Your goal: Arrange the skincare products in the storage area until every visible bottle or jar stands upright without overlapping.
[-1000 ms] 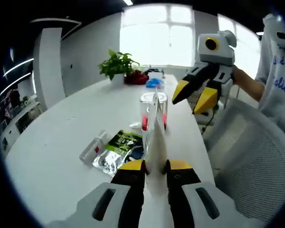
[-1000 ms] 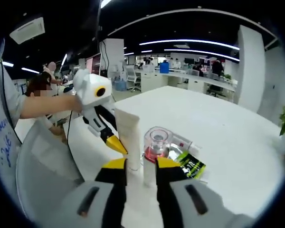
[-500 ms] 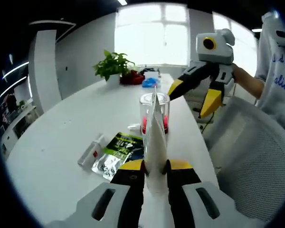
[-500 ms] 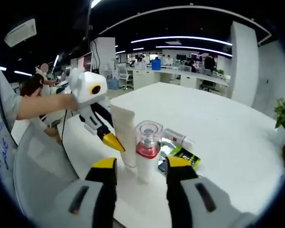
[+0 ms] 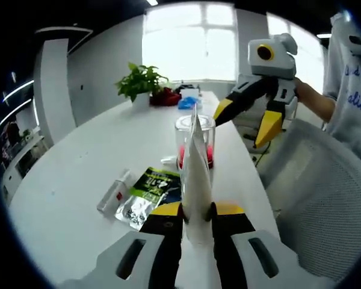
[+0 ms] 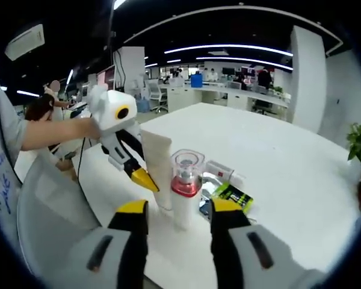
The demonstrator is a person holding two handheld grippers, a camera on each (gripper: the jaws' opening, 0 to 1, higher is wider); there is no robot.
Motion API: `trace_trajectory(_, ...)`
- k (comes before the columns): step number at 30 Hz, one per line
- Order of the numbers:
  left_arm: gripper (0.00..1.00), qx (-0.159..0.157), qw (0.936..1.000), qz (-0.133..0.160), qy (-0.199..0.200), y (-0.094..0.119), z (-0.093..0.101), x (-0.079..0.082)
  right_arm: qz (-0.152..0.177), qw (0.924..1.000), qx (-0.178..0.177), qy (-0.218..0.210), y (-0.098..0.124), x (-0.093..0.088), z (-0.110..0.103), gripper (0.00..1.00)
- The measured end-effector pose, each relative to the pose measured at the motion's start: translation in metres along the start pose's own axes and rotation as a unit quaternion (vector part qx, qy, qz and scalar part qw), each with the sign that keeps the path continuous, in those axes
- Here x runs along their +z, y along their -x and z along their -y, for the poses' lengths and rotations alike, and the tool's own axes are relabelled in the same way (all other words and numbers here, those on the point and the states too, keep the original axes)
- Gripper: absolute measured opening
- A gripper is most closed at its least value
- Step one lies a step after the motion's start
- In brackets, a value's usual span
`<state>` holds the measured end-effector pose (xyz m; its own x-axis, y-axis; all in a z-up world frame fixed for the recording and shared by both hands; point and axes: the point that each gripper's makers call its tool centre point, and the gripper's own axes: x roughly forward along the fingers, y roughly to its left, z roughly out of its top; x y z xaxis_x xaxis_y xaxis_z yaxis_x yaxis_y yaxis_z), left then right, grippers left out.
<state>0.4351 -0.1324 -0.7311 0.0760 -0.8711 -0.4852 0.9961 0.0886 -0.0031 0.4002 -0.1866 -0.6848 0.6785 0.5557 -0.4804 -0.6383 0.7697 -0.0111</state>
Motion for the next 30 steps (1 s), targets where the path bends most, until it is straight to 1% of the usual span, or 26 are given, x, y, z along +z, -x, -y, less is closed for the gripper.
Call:
trace_trajectory(13, 0.15, 0.000, 1.0000, -0.004, 0.003, -0.0041, 0.0004, 0.0015, -0.003, 1.0000, 0.002, -0.001, 0.0007, -0.0026, -0.0002, 0.40)
trace_trajectory(20, 0.16, 0.001, 0.9999, -0.008, -0.010, -0.0054, 0.0015, 0.0014, -0.004, 1.0000, 0.004, 0.001, -0.0001, -0.0022, -0.0013, 0.41)
trace_trajectory(24, 0.18, 0.005, 0.9997, -0.021, -0.015, -0.0053, 0.0000, -0.0032, -0.004, 1.0000, 0.004, 0.001, 0.0000, -0.0019, -0.0008, 0.41)
trace_trajectory(30, 0.23, 0.012, 0.9996, -0.022, -0.013, -0.0008, -0.0030, -0.0039, -0.008, 1.0000, 0.005, 0.000, -0.0012, -0.0046, -0.0011, 0.42)
